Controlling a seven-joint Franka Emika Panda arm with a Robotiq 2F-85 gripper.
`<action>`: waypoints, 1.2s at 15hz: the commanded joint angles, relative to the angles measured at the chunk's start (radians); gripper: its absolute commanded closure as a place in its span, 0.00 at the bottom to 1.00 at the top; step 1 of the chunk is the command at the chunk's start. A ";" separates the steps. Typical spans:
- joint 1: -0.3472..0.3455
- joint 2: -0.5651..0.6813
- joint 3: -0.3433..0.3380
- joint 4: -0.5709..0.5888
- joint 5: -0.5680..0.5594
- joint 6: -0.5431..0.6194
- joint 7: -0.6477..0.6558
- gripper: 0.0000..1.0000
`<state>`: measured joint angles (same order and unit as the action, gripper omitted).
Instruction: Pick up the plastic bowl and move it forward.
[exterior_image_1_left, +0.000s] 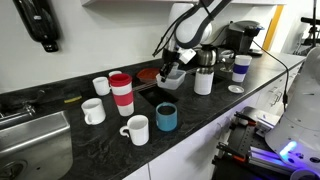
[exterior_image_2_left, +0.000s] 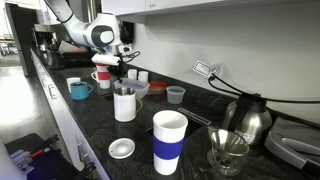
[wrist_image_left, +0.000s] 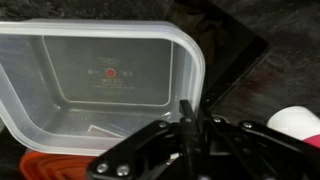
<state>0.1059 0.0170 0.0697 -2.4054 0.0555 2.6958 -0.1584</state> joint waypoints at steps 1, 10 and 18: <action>0.011 -0.110 0.026 -0.065 0.140 -0.088 -0.263 0.98; 0.065 -0.347 -0.071 -0.256 0.203 -0.293 -0.557 0.98; 0.134 -0.399 -0.091 -0.330 0.216 -0.286 -0.556 0.98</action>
<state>0.2120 -0.3621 0.0011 -2.7269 0.2479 2.4095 -0.6878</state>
